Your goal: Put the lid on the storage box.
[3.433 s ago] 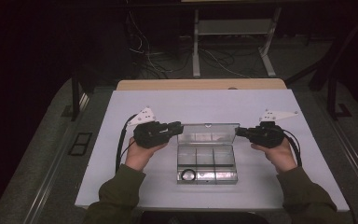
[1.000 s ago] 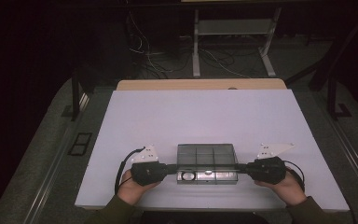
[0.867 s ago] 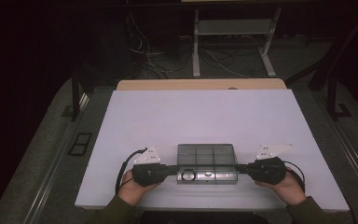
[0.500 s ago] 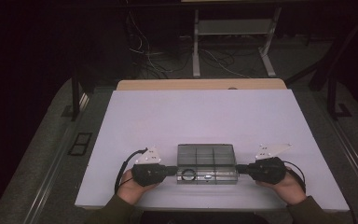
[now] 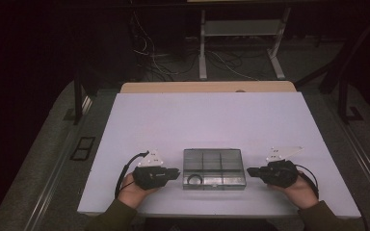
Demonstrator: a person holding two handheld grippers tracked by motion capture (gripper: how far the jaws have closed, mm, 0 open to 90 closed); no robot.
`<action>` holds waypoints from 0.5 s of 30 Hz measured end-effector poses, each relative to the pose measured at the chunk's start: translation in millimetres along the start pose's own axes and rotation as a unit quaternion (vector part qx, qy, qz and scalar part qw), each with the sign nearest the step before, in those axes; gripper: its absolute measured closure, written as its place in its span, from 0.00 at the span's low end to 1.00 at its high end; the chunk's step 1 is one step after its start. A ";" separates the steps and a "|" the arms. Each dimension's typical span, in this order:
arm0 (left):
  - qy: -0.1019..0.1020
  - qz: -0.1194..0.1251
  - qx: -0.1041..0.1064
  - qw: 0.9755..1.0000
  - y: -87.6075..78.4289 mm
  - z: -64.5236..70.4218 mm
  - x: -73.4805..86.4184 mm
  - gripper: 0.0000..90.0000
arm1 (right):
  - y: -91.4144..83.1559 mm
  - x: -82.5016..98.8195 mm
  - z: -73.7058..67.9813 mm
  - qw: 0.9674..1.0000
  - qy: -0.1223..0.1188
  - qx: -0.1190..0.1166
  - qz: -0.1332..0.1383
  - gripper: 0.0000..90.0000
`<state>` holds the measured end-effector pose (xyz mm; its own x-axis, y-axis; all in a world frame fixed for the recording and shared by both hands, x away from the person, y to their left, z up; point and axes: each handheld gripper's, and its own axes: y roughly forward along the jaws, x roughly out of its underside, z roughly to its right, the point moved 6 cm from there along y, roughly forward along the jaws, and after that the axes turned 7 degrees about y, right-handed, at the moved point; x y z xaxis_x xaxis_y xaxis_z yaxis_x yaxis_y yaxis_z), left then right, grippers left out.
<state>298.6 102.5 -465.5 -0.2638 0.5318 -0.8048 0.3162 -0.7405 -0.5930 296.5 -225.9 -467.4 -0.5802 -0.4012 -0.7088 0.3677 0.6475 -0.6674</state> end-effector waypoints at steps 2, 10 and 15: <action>-0.001 0.004 -0.006 1.000 -2.3 -3.7 1.9 0.83 | -2.4 0.6 3.0 1.000 0.011 0.004 0.007 0.93; -0.019 0.026 -0.042 0.999 -11.6 -18.6 9.1 0.55 | -16.5 7.3 23.0 0.996 0.062 0.032 0.055 0.57; -0.023 0.033 -0.060 0.997 -15.6 -24.7 11.8 0.40 | -23.3 15.0 31.5 0.993 0.076 0.052 0.079 0.41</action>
<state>313.1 130.4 -466.4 -0.2802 0.4614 -0.8418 0.4411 -0.7170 -0.5398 302.1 -267.4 -469.7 -0.6098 -0.1918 -0.7690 0.5308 0.6217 -0.5760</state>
